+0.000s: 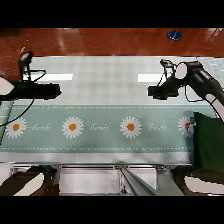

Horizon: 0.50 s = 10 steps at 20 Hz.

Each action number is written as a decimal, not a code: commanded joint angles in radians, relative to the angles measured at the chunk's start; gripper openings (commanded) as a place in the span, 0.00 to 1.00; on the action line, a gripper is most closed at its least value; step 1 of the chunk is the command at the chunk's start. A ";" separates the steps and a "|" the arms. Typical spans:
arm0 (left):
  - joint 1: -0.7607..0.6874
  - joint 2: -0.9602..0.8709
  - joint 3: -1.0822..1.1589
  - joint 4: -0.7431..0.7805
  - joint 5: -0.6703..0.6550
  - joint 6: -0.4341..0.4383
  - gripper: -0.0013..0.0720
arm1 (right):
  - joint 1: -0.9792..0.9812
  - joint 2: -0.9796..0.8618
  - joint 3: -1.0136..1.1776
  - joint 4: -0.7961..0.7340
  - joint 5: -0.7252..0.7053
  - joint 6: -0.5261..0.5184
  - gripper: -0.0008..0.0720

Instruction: Fold the shirts.

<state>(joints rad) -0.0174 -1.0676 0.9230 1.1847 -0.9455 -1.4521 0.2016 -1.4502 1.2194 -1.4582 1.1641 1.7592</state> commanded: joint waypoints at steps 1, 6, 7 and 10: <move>-0.013 -0.156 0.045 0.087 -0.057 -0.030 0.05 | 0.008 -0.011 0.001 -0.037 0.039 0.002 0.04; -0.013 -0.158 0.046 0.087 -0.060 -0.030 0.05 | 0.008 -0.011 0.001 -0.037 0.066 0.002 0.04; -0.013 -0.158 0.046 0.087 -0.061 -0.030 0.05 | 0.008 -0.011 0.001 -0.037 0.067 0.002 0.04; -0.013 -0.158 0.046 0.087 -0.061 -0.030 0.05 | 0.008 -0.011 0.001 -0.037 0.067 0.002 0.04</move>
<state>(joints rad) -0.0296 -1.2201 0.9665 1.2659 -1.0023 -1.4818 0.2092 -1.4605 1.2198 -1.4933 1.2255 1.7599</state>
